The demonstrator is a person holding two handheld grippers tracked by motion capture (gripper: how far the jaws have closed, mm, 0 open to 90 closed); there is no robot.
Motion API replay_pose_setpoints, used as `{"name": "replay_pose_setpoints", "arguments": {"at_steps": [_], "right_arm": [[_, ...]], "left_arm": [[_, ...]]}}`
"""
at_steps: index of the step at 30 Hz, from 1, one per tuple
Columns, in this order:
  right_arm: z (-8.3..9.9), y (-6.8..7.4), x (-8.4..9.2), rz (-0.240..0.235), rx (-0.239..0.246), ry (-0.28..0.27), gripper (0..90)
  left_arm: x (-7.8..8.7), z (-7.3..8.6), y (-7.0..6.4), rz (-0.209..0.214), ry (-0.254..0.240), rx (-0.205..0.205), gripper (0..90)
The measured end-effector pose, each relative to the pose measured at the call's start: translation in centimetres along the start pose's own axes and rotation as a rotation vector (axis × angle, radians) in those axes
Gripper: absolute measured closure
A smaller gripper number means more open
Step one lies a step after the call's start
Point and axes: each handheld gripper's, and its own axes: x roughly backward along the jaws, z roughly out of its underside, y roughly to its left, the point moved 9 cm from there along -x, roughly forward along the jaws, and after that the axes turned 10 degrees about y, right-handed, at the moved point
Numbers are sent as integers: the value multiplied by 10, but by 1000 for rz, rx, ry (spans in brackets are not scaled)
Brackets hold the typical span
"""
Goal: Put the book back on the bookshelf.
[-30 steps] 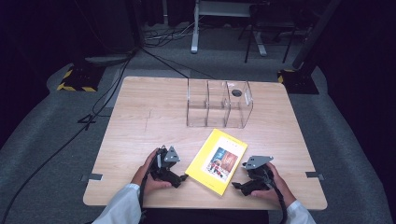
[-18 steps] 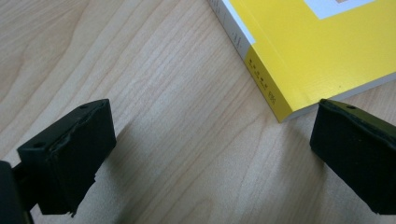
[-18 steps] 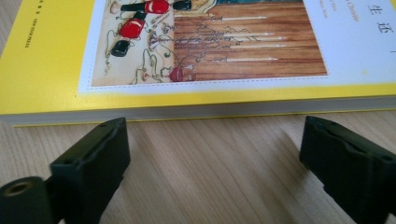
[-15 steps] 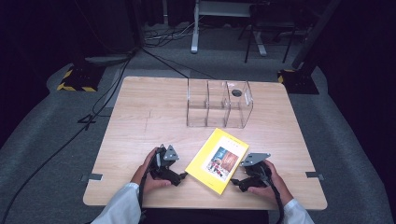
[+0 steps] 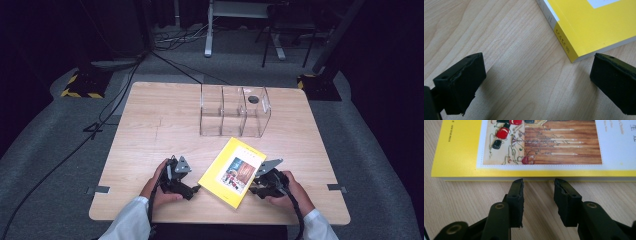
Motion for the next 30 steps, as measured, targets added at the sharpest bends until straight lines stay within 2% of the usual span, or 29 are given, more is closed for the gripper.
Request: {"name": "replay_pose_setpoints", "arguments": {"at_steps": [2,5,10,15,19,22,25,30], "right_arm": [[-1,-2,1,-3,1,59,599],[-3,-2,0,0,1,96,596],[-5,-3,-1,-1,1,88,602],[-4,-3,-1,-1,0,47,603],[-5,-3,-1,3,3,61,604],[-6,-3,-1,1,1,52,616],[-6,-2,-1,3,8,55,649],[-7,1,-1,-6,20,84,679]], "left_arm": [[0,0,0,0,0,2,7],[0,0,0,-2,0,3,7],[0,0,0,-2,0,3,7],[0,0,-2,-1,-1,3,7],[-1,-1,-4,5,2,-6,7],[-1,-1,-5,7,2,-12,8],[-1,-2,-6,9,0,-13,8],[-1,-2,-6,9,0,-13,8]]}}
